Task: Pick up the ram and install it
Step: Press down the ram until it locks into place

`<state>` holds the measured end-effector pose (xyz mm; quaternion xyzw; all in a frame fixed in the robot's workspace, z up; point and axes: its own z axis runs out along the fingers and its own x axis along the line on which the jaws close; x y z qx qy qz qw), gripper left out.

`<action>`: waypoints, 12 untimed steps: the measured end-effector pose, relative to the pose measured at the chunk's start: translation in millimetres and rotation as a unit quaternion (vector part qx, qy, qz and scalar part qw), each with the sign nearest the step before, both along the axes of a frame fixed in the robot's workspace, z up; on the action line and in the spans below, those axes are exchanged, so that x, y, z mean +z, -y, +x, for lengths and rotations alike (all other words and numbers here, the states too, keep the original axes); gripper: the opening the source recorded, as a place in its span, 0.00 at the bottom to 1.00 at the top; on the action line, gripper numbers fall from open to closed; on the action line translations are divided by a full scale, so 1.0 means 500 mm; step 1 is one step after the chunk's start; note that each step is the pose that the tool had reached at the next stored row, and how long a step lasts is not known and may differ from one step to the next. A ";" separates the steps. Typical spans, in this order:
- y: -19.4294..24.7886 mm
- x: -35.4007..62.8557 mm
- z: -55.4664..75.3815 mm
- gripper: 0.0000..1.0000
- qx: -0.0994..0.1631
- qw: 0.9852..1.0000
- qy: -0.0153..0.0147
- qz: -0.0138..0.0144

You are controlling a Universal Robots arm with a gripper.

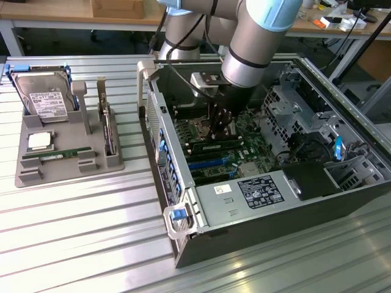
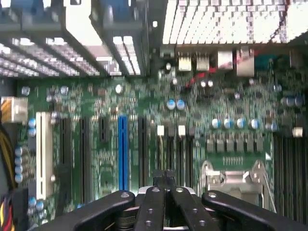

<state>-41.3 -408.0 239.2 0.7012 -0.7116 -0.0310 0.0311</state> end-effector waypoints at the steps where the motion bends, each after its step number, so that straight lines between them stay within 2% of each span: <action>1: -0.0001 -0.003 -0.019 0.11 0.000 1.000 0.000 0.000; 8: 0.0000 -0.020 -0.023 0.11 0.000 1.000 0.000 0.000; 9: -0.0003 -0.005 -0.023 0.11 0.000 1.000 0.001 0.001; 10: 0.0001 0.016 -0.022 0.11 0.000 1.000 0.000 0.000; 12: 0.0004 0.018 -0.001 0.11 0.000 1.000 -0.001 0.000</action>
